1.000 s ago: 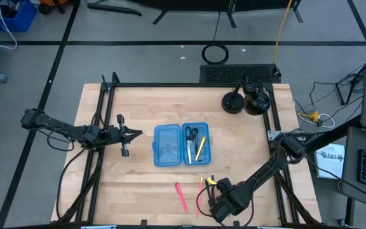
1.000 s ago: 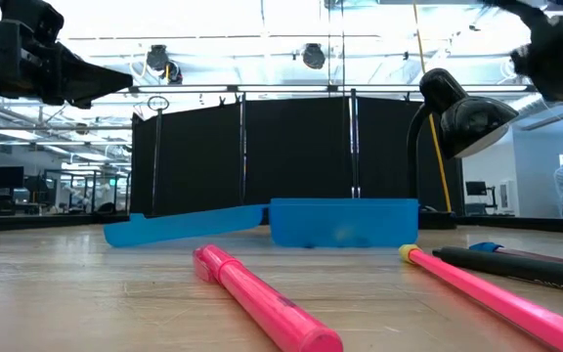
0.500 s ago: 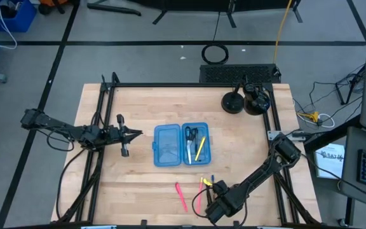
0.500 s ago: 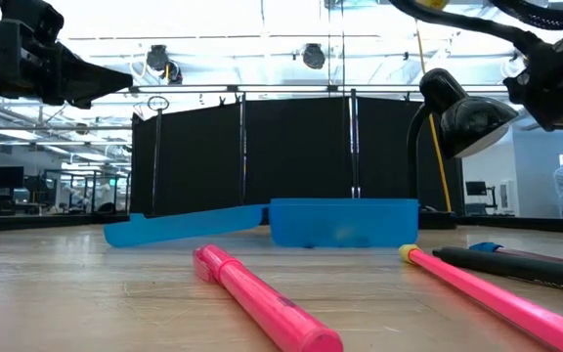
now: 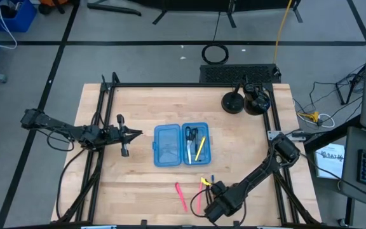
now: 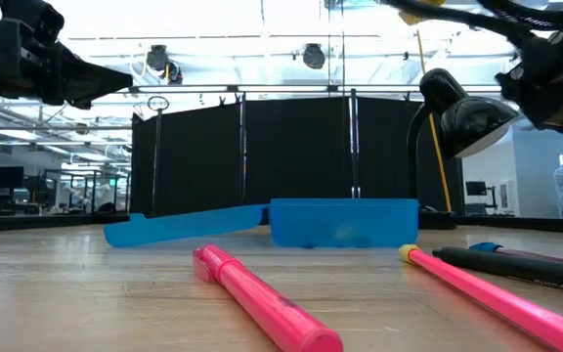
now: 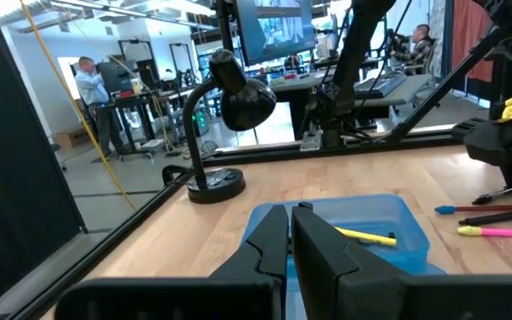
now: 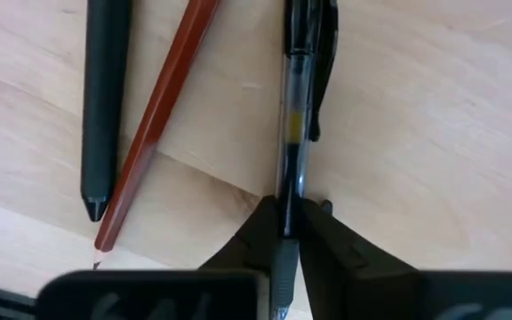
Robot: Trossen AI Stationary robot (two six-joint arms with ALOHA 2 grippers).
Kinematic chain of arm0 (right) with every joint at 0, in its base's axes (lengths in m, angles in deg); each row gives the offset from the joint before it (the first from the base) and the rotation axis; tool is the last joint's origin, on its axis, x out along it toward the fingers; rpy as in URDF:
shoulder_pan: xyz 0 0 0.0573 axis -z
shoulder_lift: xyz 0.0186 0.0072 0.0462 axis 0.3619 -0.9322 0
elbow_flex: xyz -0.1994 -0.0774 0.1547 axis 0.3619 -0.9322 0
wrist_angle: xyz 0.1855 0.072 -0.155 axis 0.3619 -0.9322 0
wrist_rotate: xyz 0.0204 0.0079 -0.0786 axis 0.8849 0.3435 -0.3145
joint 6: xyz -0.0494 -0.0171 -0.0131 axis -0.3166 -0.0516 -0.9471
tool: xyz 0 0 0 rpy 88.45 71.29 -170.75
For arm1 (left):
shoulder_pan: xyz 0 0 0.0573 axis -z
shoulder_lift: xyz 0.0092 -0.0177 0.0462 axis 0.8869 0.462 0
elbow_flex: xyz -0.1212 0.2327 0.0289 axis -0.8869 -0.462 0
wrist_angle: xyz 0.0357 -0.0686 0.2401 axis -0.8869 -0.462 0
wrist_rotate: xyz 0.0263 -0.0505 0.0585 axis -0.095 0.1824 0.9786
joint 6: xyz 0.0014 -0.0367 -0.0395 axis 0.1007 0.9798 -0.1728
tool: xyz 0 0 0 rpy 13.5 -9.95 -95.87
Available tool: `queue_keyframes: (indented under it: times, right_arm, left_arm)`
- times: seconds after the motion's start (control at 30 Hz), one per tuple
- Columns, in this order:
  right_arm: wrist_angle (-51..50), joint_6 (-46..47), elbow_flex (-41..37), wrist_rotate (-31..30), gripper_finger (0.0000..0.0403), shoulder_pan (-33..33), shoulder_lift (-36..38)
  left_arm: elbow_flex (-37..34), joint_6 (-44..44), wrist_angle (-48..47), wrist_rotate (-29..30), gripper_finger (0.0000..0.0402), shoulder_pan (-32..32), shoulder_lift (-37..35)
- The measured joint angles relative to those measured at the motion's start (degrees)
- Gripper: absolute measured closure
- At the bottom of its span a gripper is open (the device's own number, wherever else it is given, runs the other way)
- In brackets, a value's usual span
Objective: Pick & place school supplies into a supply box
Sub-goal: Put the transparent pen into the blue supply box
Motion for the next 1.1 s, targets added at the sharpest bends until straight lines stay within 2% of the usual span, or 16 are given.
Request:
queue_keyframes:
  times: [0.2,0.37,0.63,0.77,0.9,1.03,1.1]
  right_arm:
    - [-3.28,2.85,-0.52,-12.32,0.0381,-1.05,7.10]
    - [-6.27,3.07,-0.28,-18.51,0.0381,-1.24,13.25]
    - [-5.46,0.50,-0.23,-31.06,0.0381,-0.69,23.06]
    - [-3.32,-0.56,-0.15,-33.92,0.0381,1.69,27.73]
    - [1.94,-6.76,-0.15,-36.34,0.0381,5.67,30.12]
    - [8.51,-14.91,-0.12,-36.07,0.0381,10.63,30.83]
    - [11.10,-18.93,-0.12,-33.74,0.0381,13.57,30.69]
  left_arm:
    - [0.00,-0.05,-0.04,-0.01,0.0378,0.01,0.02]
    - [0.00,0.69,-0.29,-0.03,0.0378,-0.01,-0.01]
    - [0.00,1.18,-1.37,-0.07,0.0378,0.01,0.01]
    - [0.00,0.96,-2.09,-0.11,0.0378,0.01,0.01]
    - [0.00,0.92,-2.01,-0.11,0.0378,0.01,0.02]
    - [0.02,0.92,-2.01,-0.09,0.0378,0.01,0.01]
    - [0.01,0.87,-2.02,-0.07,0.0378,0.01,0.01]
